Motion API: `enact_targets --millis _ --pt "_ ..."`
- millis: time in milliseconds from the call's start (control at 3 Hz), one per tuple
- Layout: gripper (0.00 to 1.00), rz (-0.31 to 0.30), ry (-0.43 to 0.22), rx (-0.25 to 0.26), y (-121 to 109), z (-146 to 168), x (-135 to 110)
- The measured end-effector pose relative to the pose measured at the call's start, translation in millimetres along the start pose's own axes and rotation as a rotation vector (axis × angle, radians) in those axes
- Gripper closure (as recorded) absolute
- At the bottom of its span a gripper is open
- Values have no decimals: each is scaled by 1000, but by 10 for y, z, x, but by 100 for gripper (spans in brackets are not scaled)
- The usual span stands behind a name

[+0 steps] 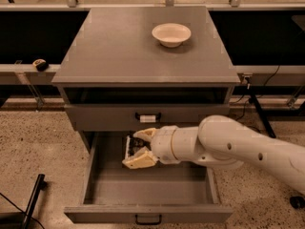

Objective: Place rxbar chocolate into middle drawer

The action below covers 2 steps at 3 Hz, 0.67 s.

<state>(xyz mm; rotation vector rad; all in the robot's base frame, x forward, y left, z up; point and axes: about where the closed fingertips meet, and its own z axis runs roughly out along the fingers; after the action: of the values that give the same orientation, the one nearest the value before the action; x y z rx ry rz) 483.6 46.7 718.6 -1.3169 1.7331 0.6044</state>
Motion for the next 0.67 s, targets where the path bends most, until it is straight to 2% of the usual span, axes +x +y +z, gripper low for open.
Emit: enact_targets --millis 333,667 --pt "100 -5 -74 153 -354 -29 771" --pt "100 17 -141 116 -308 172 1279"
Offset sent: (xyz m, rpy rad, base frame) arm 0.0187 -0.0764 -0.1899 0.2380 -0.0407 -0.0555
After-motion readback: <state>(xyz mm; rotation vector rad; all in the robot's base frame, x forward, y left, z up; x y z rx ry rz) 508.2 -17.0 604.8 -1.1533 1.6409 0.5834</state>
